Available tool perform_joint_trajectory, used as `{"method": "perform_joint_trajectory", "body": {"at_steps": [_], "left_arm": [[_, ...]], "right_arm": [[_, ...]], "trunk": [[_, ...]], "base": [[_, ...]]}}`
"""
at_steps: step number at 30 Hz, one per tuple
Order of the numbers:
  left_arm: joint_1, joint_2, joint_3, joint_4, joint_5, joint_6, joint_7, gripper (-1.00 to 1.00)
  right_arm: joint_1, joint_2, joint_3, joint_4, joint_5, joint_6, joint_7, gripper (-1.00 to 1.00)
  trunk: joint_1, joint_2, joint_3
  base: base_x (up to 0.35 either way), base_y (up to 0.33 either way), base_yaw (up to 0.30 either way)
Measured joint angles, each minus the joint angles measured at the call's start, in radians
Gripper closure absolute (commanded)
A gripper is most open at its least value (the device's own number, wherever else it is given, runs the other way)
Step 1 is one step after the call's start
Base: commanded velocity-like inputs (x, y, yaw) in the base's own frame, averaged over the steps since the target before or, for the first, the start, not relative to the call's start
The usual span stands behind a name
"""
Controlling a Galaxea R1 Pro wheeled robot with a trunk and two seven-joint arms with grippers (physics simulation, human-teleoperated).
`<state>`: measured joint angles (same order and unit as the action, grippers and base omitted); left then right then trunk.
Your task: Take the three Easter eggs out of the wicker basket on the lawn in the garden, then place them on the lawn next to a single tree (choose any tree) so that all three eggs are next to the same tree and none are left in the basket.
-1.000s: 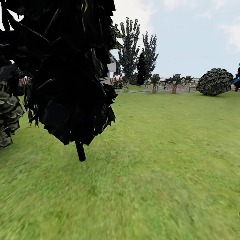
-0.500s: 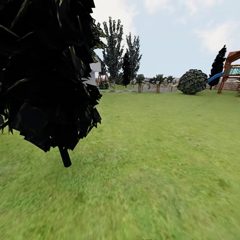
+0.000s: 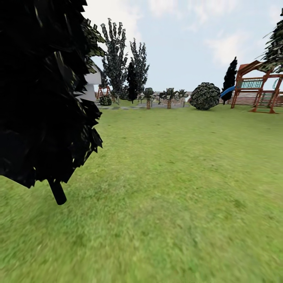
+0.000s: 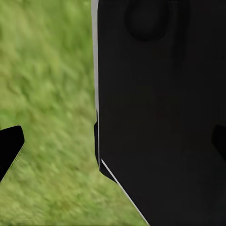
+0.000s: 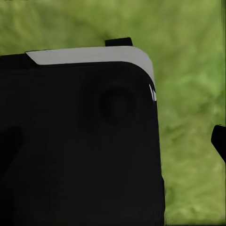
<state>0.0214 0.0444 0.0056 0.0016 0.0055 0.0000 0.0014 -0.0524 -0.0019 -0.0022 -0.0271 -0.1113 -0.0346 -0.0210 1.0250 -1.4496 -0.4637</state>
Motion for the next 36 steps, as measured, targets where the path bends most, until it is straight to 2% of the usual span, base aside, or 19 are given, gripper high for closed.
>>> {"method": "perform_joint_trajectory", "body": {"at_steps": [2, 4, 5, 8, 17, 36], "left_arm": [[0.0, 0.0, 0.0, 0.0, 0.0, 0.0, 0.0, -1.0], [0.0, 0.0, 0.0, 0.0, 0.0, 0.0, 0.0, -1.0], [0.0, 0.0, -0.001, 0.0, 0.0, 0.0, 0.0, -1.0], [0.0, 0.0, -0.002, 0.0, -0.001, 0.0, 0.0, -1.0], [0.0, 0.0, 0.001, -0.001, 0.0, 0.0, 0.0, -1.0], [0.0, 0.0, 0.0, -0.002, -0.001, 0.001, -0.001, -1.0]], "right_arm": [[0.0, -0.012, 0.0, 0.001, 0.001, 0.001, -0.001, -1.0], [0.0, -0.051, -0.001, 0.005, 0.0, 0.002, -0.001, -1.0], [0.0, -0.06, -0.001, 0.013, -0.001, 0.002, -0.001, -1.0], [0.0, -0.072, -0.002, 0.041, -0.006, -0.002, -0.002, -1.0], [0.0, -0.067, -0.002, 0.051, -0.008, -0.004, 0.0, -1.0], [0.001, -0.069, -0.004, 0.055, -0.014, -0.004, 0.0, -1.0]], "trunk": [[0.0, 0.0, 0.0], [0.0, 0.0, 0.0], [0.0, 0.0, 0.0], [0.0, 0.0, 0.0], [0.0, 0.0, 0.0], [-0.001, 0.0, 0.0]], "base": [[0.0, 0.0, -0.277], [0.0, 0.0, -0.28], [0.0, 0.0, -0.281], [0.0, 0.0, -0.282], [0.034, 0.0, -0.282], [0.309, 0.0, -0.284]]}}
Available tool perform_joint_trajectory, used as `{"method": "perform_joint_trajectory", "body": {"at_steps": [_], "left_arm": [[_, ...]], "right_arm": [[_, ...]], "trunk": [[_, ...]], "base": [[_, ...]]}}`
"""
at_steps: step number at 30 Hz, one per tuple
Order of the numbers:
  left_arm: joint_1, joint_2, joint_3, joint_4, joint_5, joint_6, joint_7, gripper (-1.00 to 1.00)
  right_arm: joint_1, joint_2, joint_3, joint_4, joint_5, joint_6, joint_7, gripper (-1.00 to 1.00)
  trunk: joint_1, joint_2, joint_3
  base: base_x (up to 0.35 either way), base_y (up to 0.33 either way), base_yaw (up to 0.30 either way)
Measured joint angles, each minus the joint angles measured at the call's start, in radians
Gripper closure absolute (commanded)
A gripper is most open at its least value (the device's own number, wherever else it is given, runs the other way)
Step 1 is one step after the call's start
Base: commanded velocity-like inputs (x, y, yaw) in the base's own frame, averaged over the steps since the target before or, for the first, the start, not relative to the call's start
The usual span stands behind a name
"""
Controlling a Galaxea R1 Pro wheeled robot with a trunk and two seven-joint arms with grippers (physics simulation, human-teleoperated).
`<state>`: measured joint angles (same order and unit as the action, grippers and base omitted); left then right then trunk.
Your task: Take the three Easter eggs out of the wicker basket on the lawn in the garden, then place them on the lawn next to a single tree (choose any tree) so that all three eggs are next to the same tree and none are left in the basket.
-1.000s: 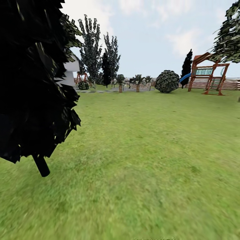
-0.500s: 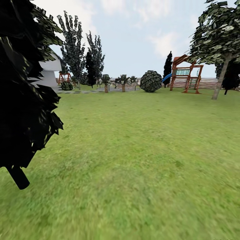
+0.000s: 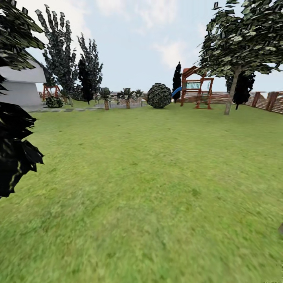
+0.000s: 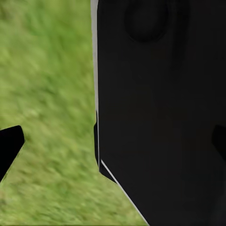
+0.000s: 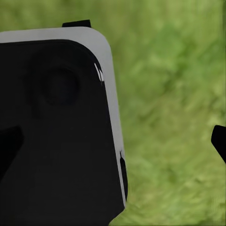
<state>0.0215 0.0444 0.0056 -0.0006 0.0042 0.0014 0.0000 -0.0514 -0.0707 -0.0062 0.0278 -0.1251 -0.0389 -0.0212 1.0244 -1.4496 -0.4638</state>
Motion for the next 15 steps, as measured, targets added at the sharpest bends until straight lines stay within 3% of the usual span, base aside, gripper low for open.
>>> {"method": "perform_joint_trajectory", "body": {"at_steps": [10, 15], "left_arm": [[0.0, 0.0, 0.0, -0.001, 0.0, 0.0, 0.0, -1.0], [0.0, 0.0, 0.0, -0.001, 0.0, 0.0, 0.0, -1.0]], "right_arm": [[0.0, 0.0, 0.0, 0.0, 0.0, 0.0, 0.0, -1.0], [0.0, 0.0, 0.0, 0.0, 0.0, 0.0, 0.0, -1.0]], "trunk": [[0.0, 0.0, 0.0], [0.0, 0.0, 0.0]], "base": [[0.322, 0.0, -0.283], [0.322, 0.0, -0.104]]}}
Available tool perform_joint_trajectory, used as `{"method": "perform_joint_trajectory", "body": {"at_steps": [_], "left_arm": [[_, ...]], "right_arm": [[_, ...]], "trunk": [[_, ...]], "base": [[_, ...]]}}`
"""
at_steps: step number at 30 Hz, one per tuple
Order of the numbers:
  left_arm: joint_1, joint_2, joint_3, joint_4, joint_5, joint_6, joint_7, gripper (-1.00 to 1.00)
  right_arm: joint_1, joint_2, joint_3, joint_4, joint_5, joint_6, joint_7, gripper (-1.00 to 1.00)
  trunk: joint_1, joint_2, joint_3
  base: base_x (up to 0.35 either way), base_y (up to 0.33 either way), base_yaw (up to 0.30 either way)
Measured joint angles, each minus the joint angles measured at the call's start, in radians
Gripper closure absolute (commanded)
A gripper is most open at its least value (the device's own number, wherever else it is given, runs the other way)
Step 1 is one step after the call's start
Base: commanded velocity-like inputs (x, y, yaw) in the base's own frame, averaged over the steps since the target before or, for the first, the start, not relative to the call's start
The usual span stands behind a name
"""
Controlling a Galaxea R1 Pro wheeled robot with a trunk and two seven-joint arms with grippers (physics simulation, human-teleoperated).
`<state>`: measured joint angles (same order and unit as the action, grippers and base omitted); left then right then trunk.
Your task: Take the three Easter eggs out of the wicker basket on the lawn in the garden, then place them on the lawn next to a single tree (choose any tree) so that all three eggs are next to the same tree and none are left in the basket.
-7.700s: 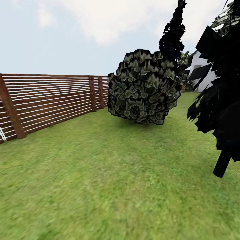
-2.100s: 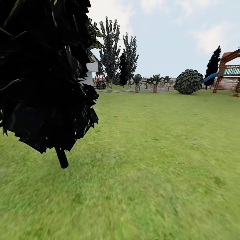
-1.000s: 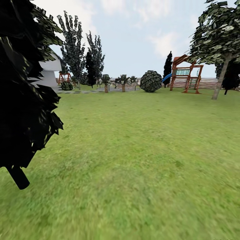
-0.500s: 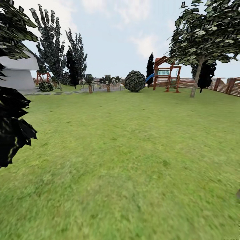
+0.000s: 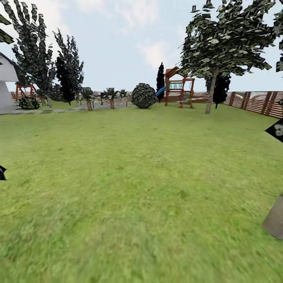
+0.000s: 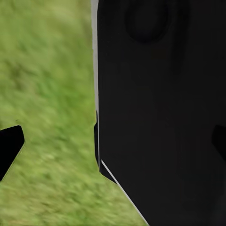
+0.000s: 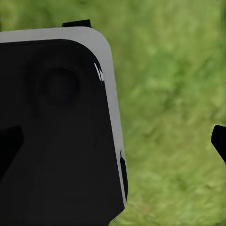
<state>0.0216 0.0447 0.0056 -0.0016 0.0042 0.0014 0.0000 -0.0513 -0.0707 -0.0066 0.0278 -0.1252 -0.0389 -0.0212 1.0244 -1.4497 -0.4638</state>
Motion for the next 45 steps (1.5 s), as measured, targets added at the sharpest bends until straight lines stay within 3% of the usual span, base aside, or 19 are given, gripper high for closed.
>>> {"method": "perform_joint_trajectory", "body": {"at_steps": [45], "left_arm": [[0.0, 0.001, 0.0, -0.003, 0.001, 0.0, 0.0, -1.0]], "right_arm": [[-0.001, 0.0, -0.001, 0.0, 0.0, 0.0, 0.0, -1.0]], "trunk": [[0.0, 0.0, 0.0]], "base": [[0.322, 0.0, 0.086]]}}
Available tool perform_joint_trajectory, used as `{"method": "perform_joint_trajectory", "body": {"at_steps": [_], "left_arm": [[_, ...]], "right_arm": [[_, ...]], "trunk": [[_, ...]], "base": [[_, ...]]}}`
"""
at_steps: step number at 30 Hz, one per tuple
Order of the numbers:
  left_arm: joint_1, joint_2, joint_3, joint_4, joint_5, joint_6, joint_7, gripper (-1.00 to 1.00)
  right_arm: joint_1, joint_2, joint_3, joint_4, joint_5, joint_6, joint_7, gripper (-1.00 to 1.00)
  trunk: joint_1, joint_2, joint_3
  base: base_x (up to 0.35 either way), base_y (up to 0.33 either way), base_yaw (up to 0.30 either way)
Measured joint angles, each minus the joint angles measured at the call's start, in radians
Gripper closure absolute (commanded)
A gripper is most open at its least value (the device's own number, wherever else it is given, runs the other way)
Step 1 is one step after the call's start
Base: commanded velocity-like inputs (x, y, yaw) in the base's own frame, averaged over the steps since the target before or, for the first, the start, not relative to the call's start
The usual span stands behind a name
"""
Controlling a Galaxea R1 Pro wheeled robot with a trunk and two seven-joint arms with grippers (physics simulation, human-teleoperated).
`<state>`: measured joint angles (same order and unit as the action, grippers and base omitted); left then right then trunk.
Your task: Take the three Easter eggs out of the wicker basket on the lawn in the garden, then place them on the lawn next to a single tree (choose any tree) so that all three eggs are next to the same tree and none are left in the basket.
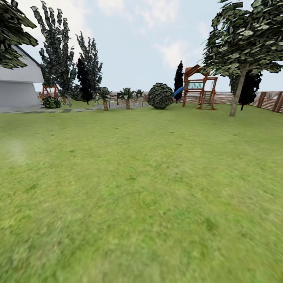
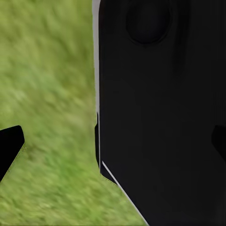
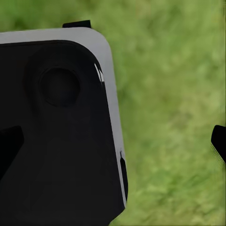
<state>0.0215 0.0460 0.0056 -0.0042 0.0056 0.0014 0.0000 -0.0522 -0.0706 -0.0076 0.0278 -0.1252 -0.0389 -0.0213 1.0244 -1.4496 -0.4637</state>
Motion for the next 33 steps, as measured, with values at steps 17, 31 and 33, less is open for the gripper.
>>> {"method": "perform_joint_trajectory", "body": {"at_steps": [17, 31, 33], "left_arm": [[0.0, 0.001, 0.0, 0.0, 0.0, 0.0, 0.0, -1.0], [0.0, 0.001, 0.0, 0.0, 0.0, 0.0, 0.001, -1.0], [0.0, 0.001, 0.0, 0.0, 0.0, 0.0, 0.001, -1.0]], "right_arm": [[0.0, 0.002, 0.0, 0.0, 0.0, 0.0, 0.0, -1.0], [0.0, -0.003, 0.0, 0.0, 0.0, 0.0, 0.0, -1.0], [0.0, -0.003, 0.0, 0.0, 0.0, 0.0, 0.0, -1.0]], "trunk": [[0.0, 0.0, 0.0], [0.0, 0.0, 0.0], [0.0, 0.0, 0.0]], "base": [[0.322, 0.0, 0.0], [0.322, 0.0, 0.083], [0.322, 0.0, 0.214]]}}
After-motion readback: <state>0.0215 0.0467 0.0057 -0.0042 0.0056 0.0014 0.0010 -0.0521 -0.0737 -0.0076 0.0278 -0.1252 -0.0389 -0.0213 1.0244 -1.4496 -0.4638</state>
